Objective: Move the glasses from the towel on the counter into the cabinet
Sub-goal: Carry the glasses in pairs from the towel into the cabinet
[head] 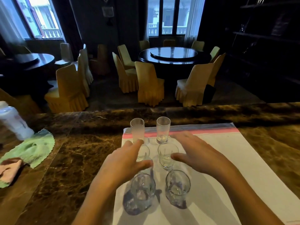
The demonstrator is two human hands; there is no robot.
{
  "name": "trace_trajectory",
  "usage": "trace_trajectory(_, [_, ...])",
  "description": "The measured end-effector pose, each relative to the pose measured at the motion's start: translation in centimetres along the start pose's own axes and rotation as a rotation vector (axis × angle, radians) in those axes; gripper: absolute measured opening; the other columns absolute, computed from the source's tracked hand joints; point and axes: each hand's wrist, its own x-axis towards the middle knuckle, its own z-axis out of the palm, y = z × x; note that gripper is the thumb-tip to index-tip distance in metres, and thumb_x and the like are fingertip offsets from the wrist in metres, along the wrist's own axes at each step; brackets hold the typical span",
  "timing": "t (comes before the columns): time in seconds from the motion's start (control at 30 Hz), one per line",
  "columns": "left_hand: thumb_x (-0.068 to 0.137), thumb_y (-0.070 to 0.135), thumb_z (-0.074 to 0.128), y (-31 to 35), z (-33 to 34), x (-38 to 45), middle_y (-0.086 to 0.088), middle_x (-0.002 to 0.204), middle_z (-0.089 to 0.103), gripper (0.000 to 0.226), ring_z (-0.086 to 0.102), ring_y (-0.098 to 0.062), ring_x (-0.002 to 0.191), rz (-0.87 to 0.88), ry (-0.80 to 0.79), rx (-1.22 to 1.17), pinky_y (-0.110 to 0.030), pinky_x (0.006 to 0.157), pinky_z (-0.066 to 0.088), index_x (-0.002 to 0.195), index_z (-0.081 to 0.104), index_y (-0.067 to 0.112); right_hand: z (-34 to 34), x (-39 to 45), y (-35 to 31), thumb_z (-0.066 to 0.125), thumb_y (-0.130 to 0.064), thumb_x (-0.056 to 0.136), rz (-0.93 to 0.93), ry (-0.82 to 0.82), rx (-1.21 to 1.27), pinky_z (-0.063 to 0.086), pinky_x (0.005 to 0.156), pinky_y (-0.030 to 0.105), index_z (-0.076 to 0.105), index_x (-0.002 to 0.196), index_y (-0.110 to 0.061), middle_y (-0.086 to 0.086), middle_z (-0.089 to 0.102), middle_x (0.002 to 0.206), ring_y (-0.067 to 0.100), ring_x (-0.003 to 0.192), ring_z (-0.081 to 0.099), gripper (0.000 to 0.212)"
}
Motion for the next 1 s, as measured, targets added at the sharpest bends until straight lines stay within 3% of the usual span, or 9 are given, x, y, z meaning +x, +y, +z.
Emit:
trace_trajectory(0.13, [0.088, 0.057, 0.06, -0.1, -2.1, 3.8, 0.002, 0.146, 0.041, 0.066, 0.055, -0.017, 0.117, 0.009, 0.17, -0.03, -0.031, 0.09, 0.051, 0.143, 0.032, 0.036, -2.4, 4.5, 0.0, 0.068, -0.036, 0.089, -0.03, 0.105, 0.054, 0.045, 0.101, 0.038, 0.035, 0.147, -0.032, -0.003, 0.034, 0.154, 0.022, 0.133, 0.044, 0.067])
trace_trajectory(0.23, [0.087, 0.054, 0.063, -0.7, -2.4, 7.6, -0.001, 0.146, 0.039, 0.064, 0.055, -0.02, 0.116, 0.018, 0.198, 0.026, -0.033, 0.088, 0.054, 0.141, 0.035, 0.035, -2.5, 8.6, 0.5, 0.07, -0.032, 0.088, -0.052, 0.083, 0.025, 0.047, 0.1, 0.044, 0.032, 0.148, -0.03, 0.002, 0.031, 0.154, 0.027, 0.132, 0.043, 0.071])
trace_trajectory(0.33, [0.085, 0.052, 0.067, -1.5, -2.2, 11.0, -0.006, 0.152, 0.031, 0.073, 0.049, -0.029, 0.125, -0.018, 0.139, 0.082, -0.041, 0.095, 0.052, 0.146, 0.03, 0.034, -1.7, 12.0, 0.6, 0.072, -0.029, 0.087, -0.043, 0.018, -0.028, 0.046, 0.101, 0.047, 0.026, 0.15, -0.03, 0.006, 0.026, 0.156, 0.032, 0.135, 0.038, 0.078])
trace_trajectory(0.5, [0.083, 0.05, 0.07, -2.0, -1.2, 14.4, -0.01, 0.15, 0.032, 0.078, 0.053, -0.032, 0.122, -0.053, 0.038, 0.083, -0.044, 0.098, 0.051, 0.147, 0.029, 0.031, 0.7, 15.3, 0.7, 0.074, -0.027, 0.085, -0.014, -0.093, -0.104, 0.046, 0.1, 0.049, 0.028, 0.15, -0.027, 0.012, 0.031, 0.151, 0.038, 0.129, 0.043, 0.079])
trace_trajectory(0.8, [0.087, 0.028, 0.071, -2.0, -0.2, 16.5, -0.012, 0.135, 0.044, 0.057, 0.059, -0.029, 0.105, -0.029, -0.064, 0.084, -0.04, 0.092, 0.054, 0.136, 0.044, 0.024, 3.0, 18.1, 1.0, 0.076, -0.019, 0.083, 0.018, -0.178, -0.145, 0.051, 0.091, 0.039, 0.044, 0.14, -0.024, 0.01, 0.046, 0.137, 0.032, 0.114, 0.057, 0.066])
trace_trajectory(1.0, [0.084, 0.022, 0.075, -1.9, -0.5, 17.4, -0.011, 0.131, 0.045, 0.055, 0.057, -0.027, 0.104, -0.023, -0.122, 0.093, -0.04, 0.091, 0.053, 0.132, 0.047, 0.022, 3.0, 18.9, 0.9, 0.077, -0.021, 0.082, 0.001, -0.208, -0.23, 0.052, 0.083, 0.036, 0.05, 0.128, -0.021, 0.008, 0.053, 0.122, 0.028, 0.104, 0.058, 0.053])
